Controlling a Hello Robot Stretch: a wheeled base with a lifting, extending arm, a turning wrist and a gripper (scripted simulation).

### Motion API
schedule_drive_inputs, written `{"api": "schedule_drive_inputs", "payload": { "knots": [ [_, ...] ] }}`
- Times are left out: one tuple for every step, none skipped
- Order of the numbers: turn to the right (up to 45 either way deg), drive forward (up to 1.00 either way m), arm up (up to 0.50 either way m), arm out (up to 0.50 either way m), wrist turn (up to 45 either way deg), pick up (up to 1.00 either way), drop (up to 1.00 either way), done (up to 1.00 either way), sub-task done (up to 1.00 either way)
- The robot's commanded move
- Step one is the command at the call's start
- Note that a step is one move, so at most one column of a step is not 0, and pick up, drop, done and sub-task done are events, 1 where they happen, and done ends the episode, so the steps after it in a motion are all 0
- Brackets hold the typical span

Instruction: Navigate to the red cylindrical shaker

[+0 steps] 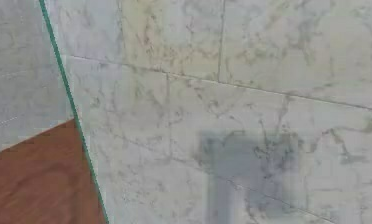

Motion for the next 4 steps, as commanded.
{"api": "schedule_drive_inputs", "payload": {
  "knots": [
    [-45.0, 0.0, 0.0, 0.0, 0.0, 0.0, 0.0, 0.0, 0.0],
    [-45.0, 0.0, 0.0, 0.0, 0.0, 0.0, 0.0, 0.0, 0.0],
    [-45.0, 0.0, 0.0, 0.0, 0.0, 0.0, 0.0, 0.0, 0.0],
    [-15.0, 0.0, 0.0, 0.0, 0.0, 0.0, 0.0, 0.0, 0.0]
  ]
}}
